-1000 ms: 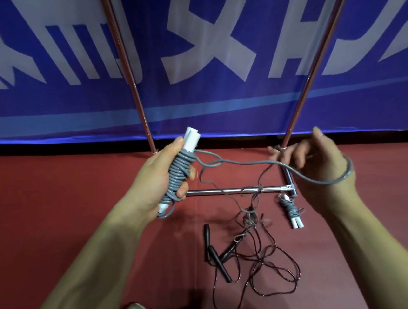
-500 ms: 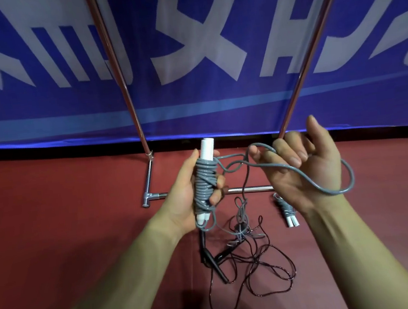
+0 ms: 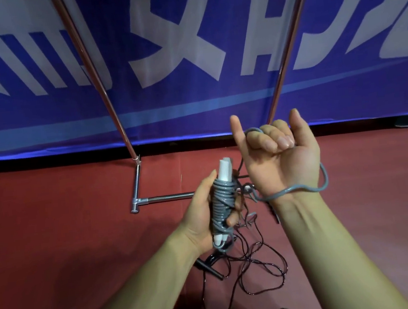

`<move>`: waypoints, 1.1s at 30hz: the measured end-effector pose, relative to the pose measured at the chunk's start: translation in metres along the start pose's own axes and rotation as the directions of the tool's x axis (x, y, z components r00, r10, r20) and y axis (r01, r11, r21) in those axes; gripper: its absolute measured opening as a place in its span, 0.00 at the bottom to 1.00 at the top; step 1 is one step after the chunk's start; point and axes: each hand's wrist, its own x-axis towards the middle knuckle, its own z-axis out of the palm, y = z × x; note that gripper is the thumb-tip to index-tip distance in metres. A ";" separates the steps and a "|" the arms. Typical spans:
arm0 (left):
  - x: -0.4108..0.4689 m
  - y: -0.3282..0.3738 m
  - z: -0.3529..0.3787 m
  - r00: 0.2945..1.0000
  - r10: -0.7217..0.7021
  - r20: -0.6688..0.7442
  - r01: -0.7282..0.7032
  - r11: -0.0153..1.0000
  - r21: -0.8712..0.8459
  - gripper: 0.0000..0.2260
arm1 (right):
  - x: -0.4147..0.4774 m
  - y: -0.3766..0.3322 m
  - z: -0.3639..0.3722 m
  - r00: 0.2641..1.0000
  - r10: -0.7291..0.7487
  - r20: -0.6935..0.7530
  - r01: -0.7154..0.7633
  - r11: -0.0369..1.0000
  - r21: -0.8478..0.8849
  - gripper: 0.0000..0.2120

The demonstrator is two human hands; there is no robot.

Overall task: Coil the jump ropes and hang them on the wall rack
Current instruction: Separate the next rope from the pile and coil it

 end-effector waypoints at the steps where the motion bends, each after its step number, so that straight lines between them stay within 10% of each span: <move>1: 0.002 0.002 0.003 0.999 0.015 -0.030 -0.015 1.000 -0.006 0.19 | 0.000 0.002 0.001 1.000 0.001 -0.005 -0.001 1.000 0.009 0.27; 7: 0.014 0.020 0.001 0.980 0.150 -0.131 -0.173 0.968 -0.183 0.16 | 0.001 -0.002 0.002 0.997 0.068 -0.029 -0.070 0.994 -0.083 0.26; 11: 0.017 0.045 -0.017 0.952 0.247 -0.181 -0.288 0.923 -0.256 0.17 | 0.011 -0.015 -0.015 0.991 -0.014 -0.135 -0.051 0.886 -0.461 0.15; 14: 0.010 0.068 -0.028 0.938 0.284 -0.196 -0.330 0.907 -0.263 0.18 | 0.017 -0.025 -0.047 0.964 -0.256 -0.065 0.052 0.425 -0.904 0.10; 19: -0.011 0.089 -0.040 0.934 0.253 -0.253 -0.255 0.967 0.027 0.18 | 0.009 -0.050 -0.096 0.965 -0.183 -0.189 -0.223 -0.186 -0.957 0.26; 25: -0.032 0.094 -0.052 0.939 0.195 -0.282 -0.162 0.977 0.136 0.17 | 0.006 -0.052 -0.097 0.938 -0.150 -0.311 -0.343 -0.513 -0.787 0.33; 27: -0.040 0.107 -0.055 0.936 0.204 -0.287 -0.179 0.978 0.111 0.17 | 0.012 -0.056 -0.104 0.915 -0.212 -0.344 -0.403 -0.519 -0.754 0.24; 31: -0.058 0.127 -0.064 0.900 0.248 -0.358 -0.172 0.958 0.230 0.17 | 0.013 -0.068 -0.117 0.883 -0.421 -0.209 -0.292 -0.143 -0.946 0.08; 33: -0.064 0.129 -0.065 0.866 0.280 -0.415 -0.152 0.937 0.316 0.17 | 0.009 -0.074 -0.119 0.883 -0.445 -0.152 -0.256 -0.183 -0.949 0.22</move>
